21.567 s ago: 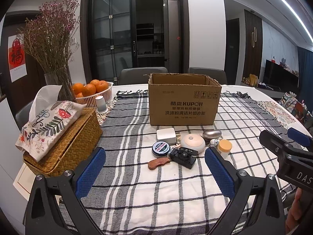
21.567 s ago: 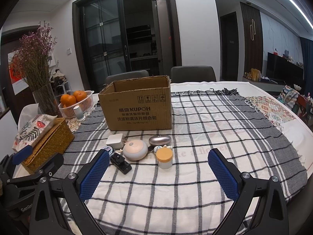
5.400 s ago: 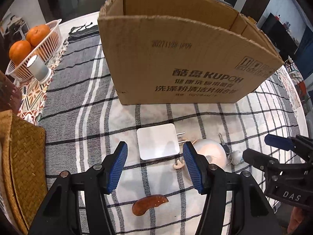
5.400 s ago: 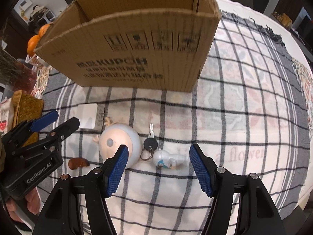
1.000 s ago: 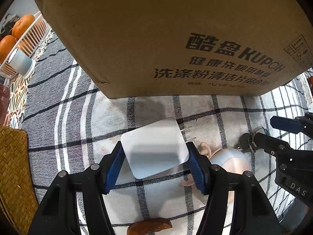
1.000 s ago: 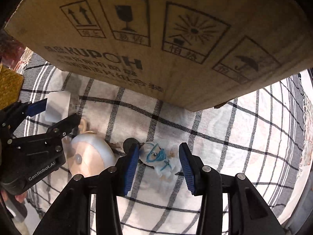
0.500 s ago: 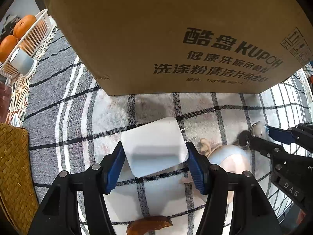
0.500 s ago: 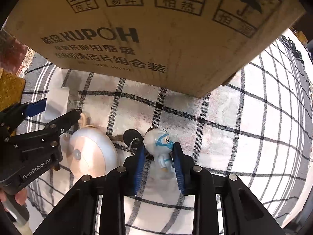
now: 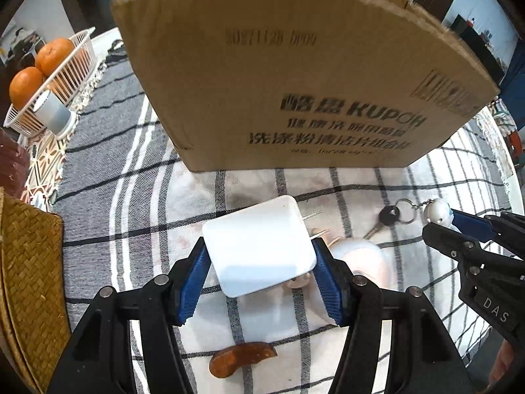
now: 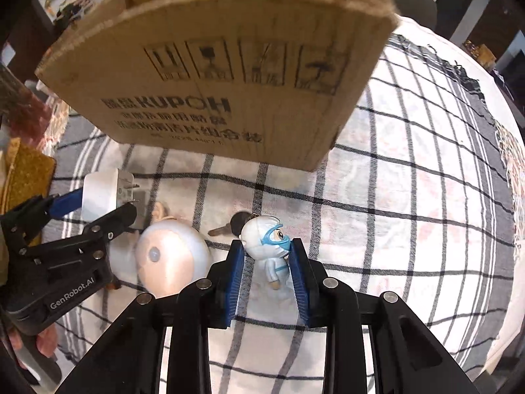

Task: Organize rigid objects
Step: 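Lift and carry the charger and figurine with both tools over the box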

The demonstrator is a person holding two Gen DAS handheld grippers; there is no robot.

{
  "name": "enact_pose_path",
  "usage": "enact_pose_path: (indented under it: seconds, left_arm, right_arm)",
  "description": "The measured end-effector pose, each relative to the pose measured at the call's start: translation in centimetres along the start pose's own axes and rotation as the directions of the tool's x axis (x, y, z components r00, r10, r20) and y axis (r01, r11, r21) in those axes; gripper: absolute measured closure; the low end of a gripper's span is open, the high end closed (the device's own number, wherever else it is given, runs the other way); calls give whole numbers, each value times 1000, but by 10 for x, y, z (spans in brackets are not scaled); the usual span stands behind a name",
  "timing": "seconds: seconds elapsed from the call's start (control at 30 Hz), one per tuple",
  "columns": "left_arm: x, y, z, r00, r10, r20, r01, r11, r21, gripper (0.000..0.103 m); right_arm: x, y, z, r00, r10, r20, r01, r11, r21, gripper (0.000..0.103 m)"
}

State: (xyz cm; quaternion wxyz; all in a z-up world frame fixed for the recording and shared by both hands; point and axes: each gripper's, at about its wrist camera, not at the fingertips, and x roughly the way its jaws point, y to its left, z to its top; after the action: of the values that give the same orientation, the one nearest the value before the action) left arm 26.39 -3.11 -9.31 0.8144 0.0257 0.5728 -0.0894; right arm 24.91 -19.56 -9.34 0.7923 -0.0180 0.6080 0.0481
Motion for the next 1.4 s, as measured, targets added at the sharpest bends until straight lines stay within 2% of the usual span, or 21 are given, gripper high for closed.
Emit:
enact_pose_path:
  seconds: [0.03, 0.07, 0.3, 0.63, 1.03, 1.4]
  left_arm:
    - [-3, 0, -1, 1000, -3, 7, 3, 1000, -2, 43]
    - [-7, 0, -1, 1000, -6, 14, 6, 1000, -4, 43]
    - [-30, -2, -3, 997, -15, 73, 16, 1000, -12, 43]
    - [-67, 0, -9, 985, -26, 169, 30, 999, -19, 43]
    - [-110, -5, -7, 961, -44, 272, 48, 999, -6, 43]
    - [-151, -9, 4, 926, -69, 371, 60, 998, 35, 43]
  right_arm:
    - [-8, -20, 2, 1000, 5, 10, -5, 1000, 6, 73]
    - [-13, -21, 0, 1000, 8, 21, -8, 1000, 13, 73]
    - [-14, -11, -3, 996, 21, 83, -24, 999, 29, 73]
    - [-45, -15, -3, 981, 32, 193, -40, 999, 35, 73]
    - [-89, -10, -7, 947, 40, 319, -47, 999, 14, 73]
    - [-133, -10, -8, 897, 56, 438, -65, 998, 4, 73]
